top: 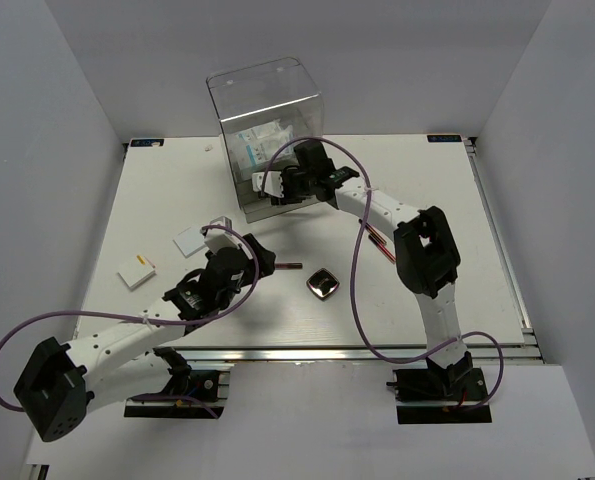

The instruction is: Organize the makeup

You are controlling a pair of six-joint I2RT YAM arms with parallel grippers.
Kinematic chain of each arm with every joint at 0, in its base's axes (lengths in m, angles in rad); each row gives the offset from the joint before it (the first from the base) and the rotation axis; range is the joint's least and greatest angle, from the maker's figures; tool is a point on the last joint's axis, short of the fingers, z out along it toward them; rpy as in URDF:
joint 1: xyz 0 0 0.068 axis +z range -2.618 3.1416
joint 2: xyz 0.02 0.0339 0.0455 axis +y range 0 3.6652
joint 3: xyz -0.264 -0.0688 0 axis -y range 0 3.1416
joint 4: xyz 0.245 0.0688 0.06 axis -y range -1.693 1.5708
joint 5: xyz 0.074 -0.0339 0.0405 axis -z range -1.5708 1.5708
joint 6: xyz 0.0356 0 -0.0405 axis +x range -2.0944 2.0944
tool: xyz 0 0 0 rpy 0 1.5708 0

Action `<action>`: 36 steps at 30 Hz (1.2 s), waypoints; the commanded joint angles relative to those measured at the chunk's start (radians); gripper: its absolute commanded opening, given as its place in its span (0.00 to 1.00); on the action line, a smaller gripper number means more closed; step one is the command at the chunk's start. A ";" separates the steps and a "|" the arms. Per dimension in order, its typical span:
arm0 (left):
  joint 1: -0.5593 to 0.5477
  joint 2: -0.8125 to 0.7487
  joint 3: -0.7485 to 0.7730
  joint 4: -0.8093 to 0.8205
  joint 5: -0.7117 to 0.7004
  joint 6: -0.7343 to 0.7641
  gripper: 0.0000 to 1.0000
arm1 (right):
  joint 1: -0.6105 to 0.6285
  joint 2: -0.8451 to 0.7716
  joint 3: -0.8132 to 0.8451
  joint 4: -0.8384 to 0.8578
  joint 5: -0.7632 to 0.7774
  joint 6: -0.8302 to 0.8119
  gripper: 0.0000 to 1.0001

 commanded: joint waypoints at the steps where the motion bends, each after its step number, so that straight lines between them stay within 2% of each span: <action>1: -0.002 0.011 0.013 -0.002 -0.004 0.002 0.84 | 0.002 -0.025 0.015 0.070 0.013 0.017 0.48; 4: -0.002 0.034 0.019 0.007 0.005 0.009 0.84 | 0.000 -0.040 -0.002 0.086 0.021 0.046 0.54; 7: -0.002 0.059 0.035 0.007 0.011 0.023 0.84 | -0.007 -0.052 0.016 0.079 0.026 0.115 0.54; 12: -0.002 0.071 0.038 0.013 0.011 0.035 0.84 | -0.049 -0.178 0.009 0.098 0.007 0.389 0.51; 14: -0.002 0.071 0.032 0.021 0.011 0.037 0.84 | -0.087 -0.242 -0.069 0.148 -0.008 0.491 0.50; 15: -0.002 0.071 0.029 0.024 0.011 0.039 0.84 | -0.104 -0.314 -0.108 0.170 -0.020 0.594 0.49; 17: -0.002 0.073 0.029 0.030 0.010 0.045 0.84 | -0.167 -0.391 -0.262 0.223 -0.053 0.707 0.46; 18: -0.002 0.076 0.030 0.033 0.010 0.051 0.84 | -0.190 -0.461 -0.318 0.283 -0.062 0.821 0.44; 20: 0.001 0.088 0.036 0.039 0.013 0.060 0.84 | -0.274 -0.508 -0.445 0.299 -0.106 0.920 0.31; 22: 0.003 0.100 0.042 0.042 0.017 0.066 0.85 | -0.331 -0.520 -0.479 0.204 -0.166 1.001 0.23; 24: 0.004 0.122 0.049 0.048 0.031 0.074 0.86 | -0.408 -0.510 -0.516 0.130 -0.186 1.003 0.20; 26: 0.004 0.143 0.061 0.044 0.046 0.080 0.87 | -0.467 -0.514 -0.566 0.067 -0.159 0.991 0.21; 28: 0.004 0.154 0.069 0.042 0.056 0.083 0.88 | -0.491 -0.522 -0.599 0.044 -0.095 0.976 0.29; 30: 0.004 0.165 0.073 0.045 0.066 0.088 0.88 | -0.500 -0.519 -0.626 0.026 -0.038 0.956 0.32; 31: 0.004 0.172 0.076 0.047 0.068 0.089 0.89 | -0.501 -0.516 -0.631 0.015 0.010 0.951 0.36; 36: 0.004 0.189 0.098 0.018 0.060 0.092 0.94 | -0.506 -0.478 -0.636 -0.017 0.098 0.968 0.45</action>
